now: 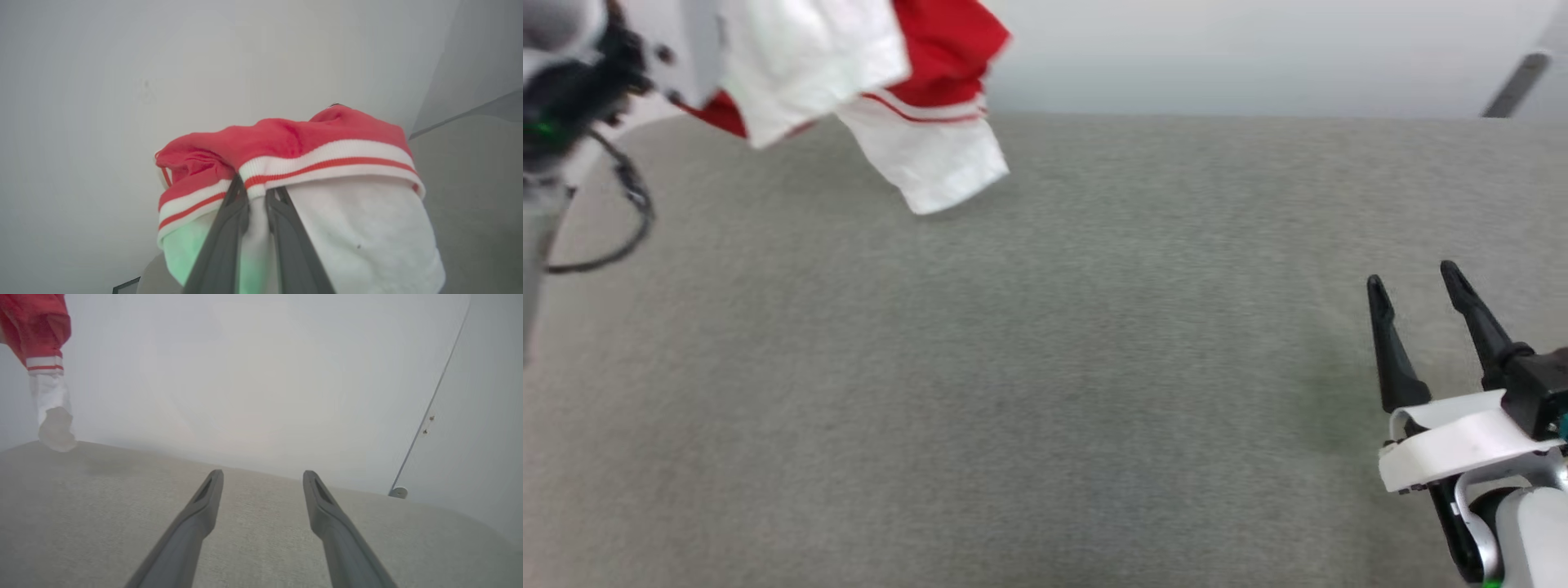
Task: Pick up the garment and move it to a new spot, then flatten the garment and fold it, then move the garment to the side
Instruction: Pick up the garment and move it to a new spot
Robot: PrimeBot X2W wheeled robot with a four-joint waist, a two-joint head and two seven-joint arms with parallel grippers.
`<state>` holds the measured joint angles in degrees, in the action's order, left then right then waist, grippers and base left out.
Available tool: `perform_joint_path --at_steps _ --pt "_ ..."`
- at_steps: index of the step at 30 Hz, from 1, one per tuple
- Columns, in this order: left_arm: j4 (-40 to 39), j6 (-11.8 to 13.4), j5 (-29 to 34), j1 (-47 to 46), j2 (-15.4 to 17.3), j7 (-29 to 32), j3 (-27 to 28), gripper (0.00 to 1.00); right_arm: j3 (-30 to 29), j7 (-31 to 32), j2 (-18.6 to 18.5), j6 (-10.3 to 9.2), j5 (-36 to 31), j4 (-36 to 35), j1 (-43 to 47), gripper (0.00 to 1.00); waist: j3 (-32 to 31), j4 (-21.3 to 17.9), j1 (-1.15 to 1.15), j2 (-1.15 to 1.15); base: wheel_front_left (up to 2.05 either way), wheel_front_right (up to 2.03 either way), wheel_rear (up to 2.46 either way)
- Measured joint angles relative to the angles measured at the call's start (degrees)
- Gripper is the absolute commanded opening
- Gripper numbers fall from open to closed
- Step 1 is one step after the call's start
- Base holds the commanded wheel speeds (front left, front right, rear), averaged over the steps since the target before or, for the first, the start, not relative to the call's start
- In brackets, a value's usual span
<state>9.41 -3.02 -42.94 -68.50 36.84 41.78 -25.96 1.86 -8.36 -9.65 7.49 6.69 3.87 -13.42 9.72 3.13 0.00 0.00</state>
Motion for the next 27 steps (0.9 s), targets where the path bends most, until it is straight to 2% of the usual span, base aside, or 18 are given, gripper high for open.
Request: perform_joint_path --at_steps 9,17,23,27 --pt "-6.4 2.2 -0.5 0.4 -5.2 3.1 -3.5 0.00 -3.7 -1.7 1.3 0.00 -0.7 3.4 0.6 1.00 -0.6 -7.1 0.00 0.00 0.00 0.00 0.00" --pt "-6.9 2.0 -0.4 -1.0 -9.5 3.7 -6.8 0.00 -4.1 -3.1 3.0 0.00 -0.7 5.8 0.6 1.00 0.3 -12.8 0.00 0.00 0.00 0.00 0.00" --pt "-7.6 1.9 -0.6 1.0 -10.4 3.8 -8.7 0.00 -4.6 -4.3 3.5 0.00 -0.7 7.5 0.5 1.00 1.8 -15.2 0.00 0.00 0.00 0.00 0.00" --pt "-8.9 2.1 -1.2 4.2 -9.7 4.4 -9.6 0.00 -4.8 -4.8 4.0 0.00 -0.6 8.1 0.5 1.00 2.8 -15.6 0.00 0.00 0.00 0.00 0.00"
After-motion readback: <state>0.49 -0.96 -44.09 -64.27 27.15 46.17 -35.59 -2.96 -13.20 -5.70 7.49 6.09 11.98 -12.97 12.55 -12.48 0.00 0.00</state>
